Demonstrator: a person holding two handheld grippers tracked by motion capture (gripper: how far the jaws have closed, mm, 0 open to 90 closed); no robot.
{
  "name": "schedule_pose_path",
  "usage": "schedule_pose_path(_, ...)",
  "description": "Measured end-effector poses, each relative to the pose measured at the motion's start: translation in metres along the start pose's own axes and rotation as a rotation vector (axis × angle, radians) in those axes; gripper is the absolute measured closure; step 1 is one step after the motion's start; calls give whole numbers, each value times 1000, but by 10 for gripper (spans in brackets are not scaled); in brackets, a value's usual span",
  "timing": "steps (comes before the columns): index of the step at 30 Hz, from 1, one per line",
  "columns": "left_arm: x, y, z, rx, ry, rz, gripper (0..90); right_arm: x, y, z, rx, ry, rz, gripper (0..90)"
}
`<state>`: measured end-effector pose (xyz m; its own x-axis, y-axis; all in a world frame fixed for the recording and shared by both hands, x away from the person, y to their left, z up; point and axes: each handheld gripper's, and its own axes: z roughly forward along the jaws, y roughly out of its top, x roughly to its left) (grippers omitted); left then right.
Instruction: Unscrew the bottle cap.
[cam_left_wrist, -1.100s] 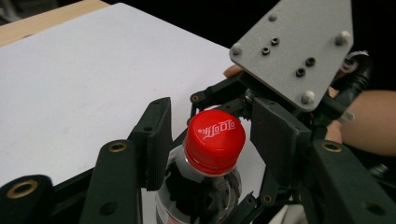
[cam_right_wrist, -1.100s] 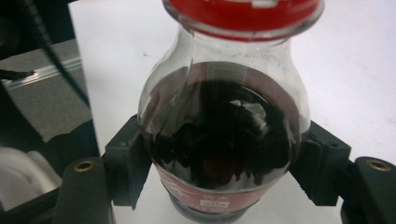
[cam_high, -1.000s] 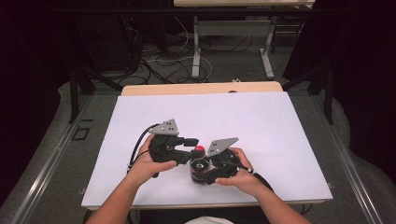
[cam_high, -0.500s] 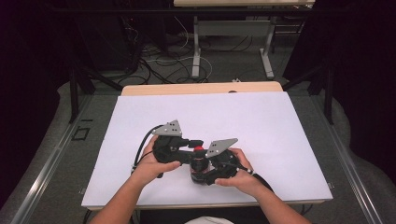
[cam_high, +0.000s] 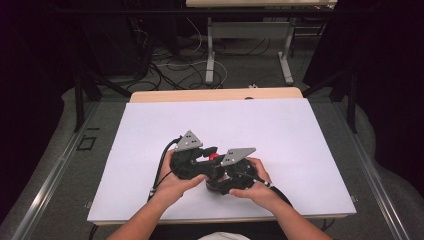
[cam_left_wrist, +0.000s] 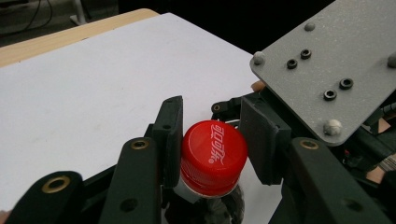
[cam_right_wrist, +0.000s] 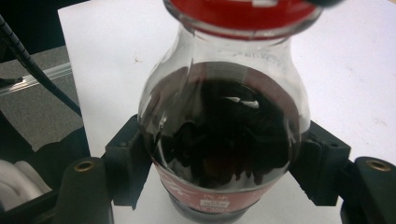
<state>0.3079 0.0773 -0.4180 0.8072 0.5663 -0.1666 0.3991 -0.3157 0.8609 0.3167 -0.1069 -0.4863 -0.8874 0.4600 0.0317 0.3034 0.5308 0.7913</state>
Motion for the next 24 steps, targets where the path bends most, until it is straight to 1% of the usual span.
schedule_pose_path(1,2,1,-2,4,-21,8,534,0,0,0,-3,-1,-5,298)
schedule_pose_path(2,5,1,-3,1,-37,4,501,0,0,-1,2,10,-6,298)
schedule_pose_path(3,8,1,-5,8,-64,-2,493,0,0,-1,1,13,0,298)
schedule_pose_path(4,10,2,-8,15,-85,0,491,-1,0,-1,4,24,-11,298)
schedule_pose_path(5,12,1,-10,18,-97,9,480,0,0,-2,9,24,-4,298)
schedule_pose_path(7,14,1,-13,29,-113,39,466,0,0,-1,6,31,-3,298)
schedule_pose_path(9,15,0,-16,27,-144,43,466,0,0,-1,-1,39,-12,298)
schedule_pose_path(10,17,0,-17,27,-156,59,469,0,0,-1,-2,42,-10,298)
schedule_pose_path(11,18,0,-18,20,-163,63,480,1,0,-1,-5,47,-15,298)
schedule_pose_path(12,21,0,-17,22,-168,81,485,1,0,-1,1,61,-21,298)
schedule_pose_path(13,21,-1,-17,30,-166,74,487,2,1,-1,-2,65,-27,298)
schedule_pose_path(14,23,-1,-17,28,-181,96,480,3,1,-1,-12,63,-25,298)
schedule_pose_path(15,23,-1,-17,27,-190,98,496,4,1,-1,-17,63,-35,299)
schedule_pose_path(17,24,-2,-15,28,-205,120,501,4,1,-1,-17,64,-38,299)
schedule_pose_path(19,25,-2,-12,25,-228,113,515,4,1,-1,-5,77,-42,299)
schedule_pose_path(23,26,-4,-6,11,-234,102,531,4,0,0,-5,72,-40,299)
schedule_pose_path(24,25,-4,-5,20,-236,103,544,4,0,1,-8,67,-43,299)
